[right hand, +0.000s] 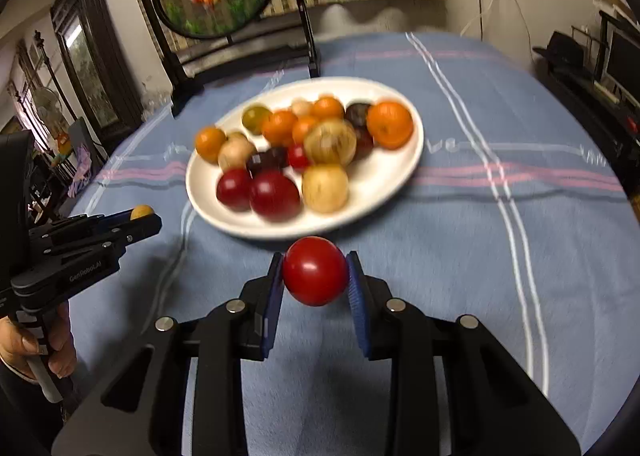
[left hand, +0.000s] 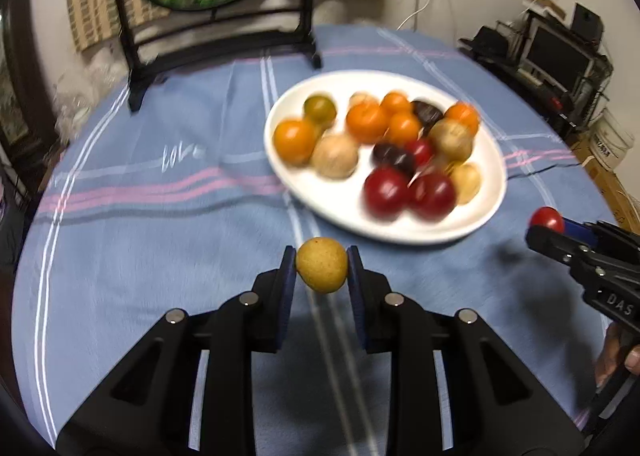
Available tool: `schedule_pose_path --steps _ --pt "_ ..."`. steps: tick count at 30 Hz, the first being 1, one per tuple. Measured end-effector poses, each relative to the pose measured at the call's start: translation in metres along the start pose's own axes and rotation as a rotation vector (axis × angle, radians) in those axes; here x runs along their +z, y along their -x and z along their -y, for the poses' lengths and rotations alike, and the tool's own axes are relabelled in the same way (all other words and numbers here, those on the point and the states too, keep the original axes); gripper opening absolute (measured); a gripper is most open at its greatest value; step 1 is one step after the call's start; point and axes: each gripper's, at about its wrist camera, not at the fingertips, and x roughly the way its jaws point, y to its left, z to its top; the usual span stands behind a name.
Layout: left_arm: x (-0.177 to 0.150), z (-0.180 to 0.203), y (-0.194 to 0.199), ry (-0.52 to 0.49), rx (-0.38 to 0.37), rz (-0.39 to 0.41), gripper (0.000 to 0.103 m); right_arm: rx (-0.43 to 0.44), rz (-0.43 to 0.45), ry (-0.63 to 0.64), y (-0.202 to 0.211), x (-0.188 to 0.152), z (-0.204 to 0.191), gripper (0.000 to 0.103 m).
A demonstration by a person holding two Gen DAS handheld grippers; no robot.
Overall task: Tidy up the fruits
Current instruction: 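Grasp the small yellow fruit with the left tool while the right tool grasps the red tomato, then carry the yellow fruit and tomato over the plate, then lower both fruits onto the plate and open both tools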
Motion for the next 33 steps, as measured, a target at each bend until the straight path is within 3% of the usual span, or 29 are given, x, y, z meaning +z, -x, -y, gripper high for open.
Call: schedule_pose_path --steps 11,17,25,26,27,28,29,30,33 --pt "0.066 0.020 -0.015 0.005 -0.021 0.037 0.026 0.016 0.070 0.089 -0.015 0.060 -0.013 0.031" --pt "0.094 0.027 -0.057 -0.004 0.014 0.009 0.026 0.027 0.043 0.051 -0.058 0.093 -0.004 0.031" --pt "0.103 0.022 -0.089 0.024 0.043 -0.030 0.026 0.021 -0.022 -0.019 -0.096 0.104 0.010 0.034" --pt "0.102 0.023 -0.091 0.014 0.066 -0.035 0.030 0.007 -0.014 -0.019 -0.095 0.104 0.010 0.037" --pt "0.102 0.023 -0.092 0.012 0.075 -0.037 0.041 -0.001 -0.005 -0.019 -0.093 0.104 0.010 0.051" --pt "0.102 0.022 -0.090 0.015 0.077 -0.029 0.044 -0.019 0.024 -0.019 -0.087 0.103 0.010 0.055" --pt "0.101 0.021 -0.086 0.020 0.083 -0.014 0.054 -0.024 0.046 -0.019 -0.082 0.103 0.012 0.059" --pt "0.101 0.020 -0.082 0.023 0.088 -0.003 0.064 -0.023 0.067 -0.018 -0.077 0.103 0.012 0.061" --pt "0.098 0.017 -0.067 0.034 0.094 0.027 0.069 -0.013 0.071 -0.012 -0.066 0.100 0.011 0.061"
